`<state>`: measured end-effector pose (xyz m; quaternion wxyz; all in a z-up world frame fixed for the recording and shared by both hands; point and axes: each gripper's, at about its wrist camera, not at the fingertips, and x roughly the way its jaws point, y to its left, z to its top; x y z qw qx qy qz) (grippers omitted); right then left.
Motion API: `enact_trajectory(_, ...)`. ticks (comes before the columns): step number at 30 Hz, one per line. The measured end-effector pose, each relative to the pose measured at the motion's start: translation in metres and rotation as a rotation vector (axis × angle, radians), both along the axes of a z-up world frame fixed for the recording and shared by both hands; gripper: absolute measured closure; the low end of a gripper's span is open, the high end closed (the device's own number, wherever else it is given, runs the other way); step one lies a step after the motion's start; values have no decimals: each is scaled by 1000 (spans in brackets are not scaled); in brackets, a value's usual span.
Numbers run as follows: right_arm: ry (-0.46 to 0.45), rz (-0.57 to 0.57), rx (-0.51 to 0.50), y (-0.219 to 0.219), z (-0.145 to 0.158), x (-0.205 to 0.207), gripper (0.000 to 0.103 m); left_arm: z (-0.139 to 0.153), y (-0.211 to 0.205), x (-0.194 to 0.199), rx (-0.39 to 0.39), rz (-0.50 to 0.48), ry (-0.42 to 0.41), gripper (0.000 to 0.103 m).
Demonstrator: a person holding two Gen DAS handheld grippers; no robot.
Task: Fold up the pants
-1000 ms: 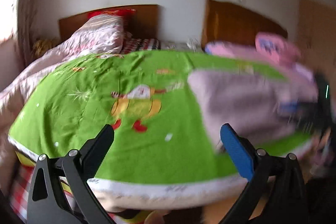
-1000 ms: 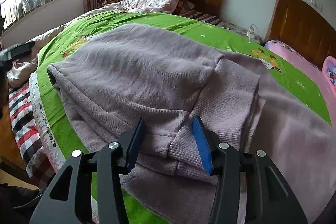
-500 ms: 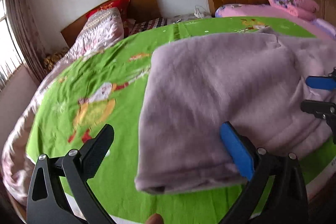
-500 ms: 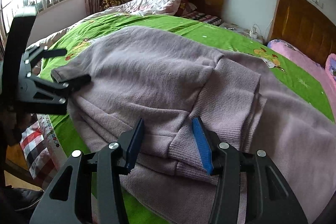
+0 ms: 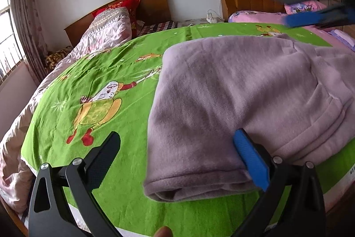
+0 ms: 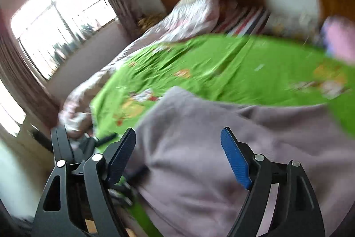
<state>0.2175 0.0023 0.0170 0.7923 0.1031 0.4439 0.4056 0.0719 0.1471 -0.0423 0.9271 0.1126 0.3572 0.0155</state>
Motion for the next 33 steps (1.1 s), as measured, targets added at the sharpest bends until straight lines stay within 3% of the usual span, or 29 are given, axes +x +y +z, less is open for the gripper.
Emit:
enact_trajectory(2,98,23,30,13,-18,21,26,0,0,0,1,-2,3,1)
enact_trajectory(5,128,-26,-57,25,-45,47,27,0,0,0,-9,-5,4,1)
enact_trajectory(7,145,-67,-32,20,-54,57,29,0,1,0,-19,-4,4,1)
enact_trajectory(9,158,-119,36,9,-53,62,30,0,3,0,-29,-5,2,1)
enact_trajectory(12,110,-162,50,-2,-35,49,26,0,4,0,-36,-5,5,1)
enact_trajectory(13,71,-159,50,-6,-23,37,25,-1,4,0,-34,-6,5,1)
enact_trajectory(15,4,-113,50,-10,-5,17,14,-1,4,0,-30,-4,4,1)
enact_trajectory(18,-66,-48,-5,-17,3,-11,13,-1,5,1,-32,2,3,1)
enact_trajectory(20,-12,-34,-72,-17,-15,-6,13,0,4,0,-31,5,6,1)
enact_trajectory(22,48,-104,-132,-27,-37,9,17,6,2,0,-14,16,22,1)
enact_trajectory(23,68,-133,-112,-34,-39,11,23,14,1,-2,-6,20,17,1)
enact_trajectory(24,77,-155,-73,-43,-38,12,21,26,2,-4,-10,17,-3,1)
enact_trajectory(26,10,-171,-5,-59,-21,0,20,52,9,-4,-58,6,-29,1)
enact_trajectory(29,-130,-121,-7,-68,-2,-35,17,90,12,17,-167,-62,-31,1)
enact_trajectory(31,-180,-61,-50,-63,-1,-61,17,99,0,43,-226,-146,15,1)
enact_trajectory(33,-202,-3,-114,-49,-7,-83,17,91,-17,77,-264,-226,109,1)
